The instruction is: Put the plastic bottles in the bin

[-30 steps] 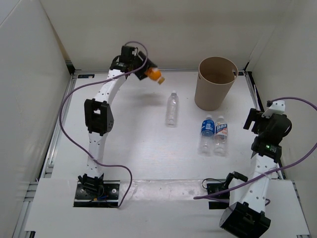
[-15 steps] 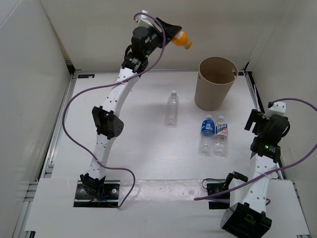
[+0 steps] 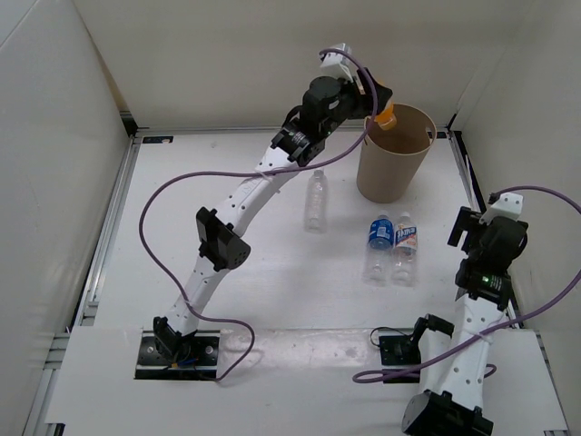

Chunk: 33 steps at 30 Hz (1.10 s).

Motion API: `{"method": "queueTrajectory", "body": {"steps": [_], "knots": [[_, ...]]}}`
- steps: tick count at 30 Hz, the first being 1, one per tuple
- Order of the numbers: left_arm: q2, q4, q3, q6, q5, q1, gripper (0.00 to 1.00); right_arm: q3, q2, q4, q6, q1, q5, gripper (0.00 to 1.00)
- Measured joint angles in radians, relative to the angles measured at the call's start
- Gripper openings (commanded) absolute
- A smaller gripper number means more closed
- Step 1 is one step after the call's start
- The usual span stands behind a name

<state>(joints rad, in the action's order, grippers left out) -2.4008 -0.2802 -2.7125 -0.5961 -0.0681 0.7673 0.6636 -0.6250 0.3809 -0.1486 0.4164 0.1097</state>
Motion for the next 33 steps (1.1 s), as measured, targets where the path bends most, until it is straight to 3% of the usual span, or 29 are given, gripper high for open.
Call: {"method": "queueTrajectory", "body": {"steps": [8, 16, 21, 23, 24, 27, 33], "knots": [[-0.05, -0.002, -0.027, 0.105, -0.059, 0.016, 0.43, 0.0, 0.016, 0.043, -0.013, -0.029, 0.051, 0.9], [-0.148, 0.024, -0.045, 0.133, -0.112, 0.029, 0.45, 0.002, 0.051, 0.07, -0.021, -0.079, 0.1, 0.9], [-0.171, 0.019, -0.045, 0.137, -0.113, 0.028, 0.51, 0.002, 0.056, 0.078, -0.021, -0.068, 0.105, 0.9], [-0.171, 0.019, -0.045, 0.137, -0.111, 0.029, 0.57, 0.003, 0.056, 0.085, -0.02, -0.058, 0.105, 0.9], [-0.171, 0.019, -0.045, 0.139, -0.11, 0.029, 0.72, 0.003, 0.055, 0.086, -0.02, -0.055, 0.105, 0.9], [-0.171, 0.019, -0.045, 0.143, -0.105, 0.029, 0.93, 0.005, 0.054, 0.089, -0.02, -0.045, 0.105, 0.9], [-0.171, 0.019, -0.045, 0.152, -0.105, 0.029, 0.99, 0.011, 0.047, 0.088, -0.019, -0.035, 0.104, 0.9]]}}
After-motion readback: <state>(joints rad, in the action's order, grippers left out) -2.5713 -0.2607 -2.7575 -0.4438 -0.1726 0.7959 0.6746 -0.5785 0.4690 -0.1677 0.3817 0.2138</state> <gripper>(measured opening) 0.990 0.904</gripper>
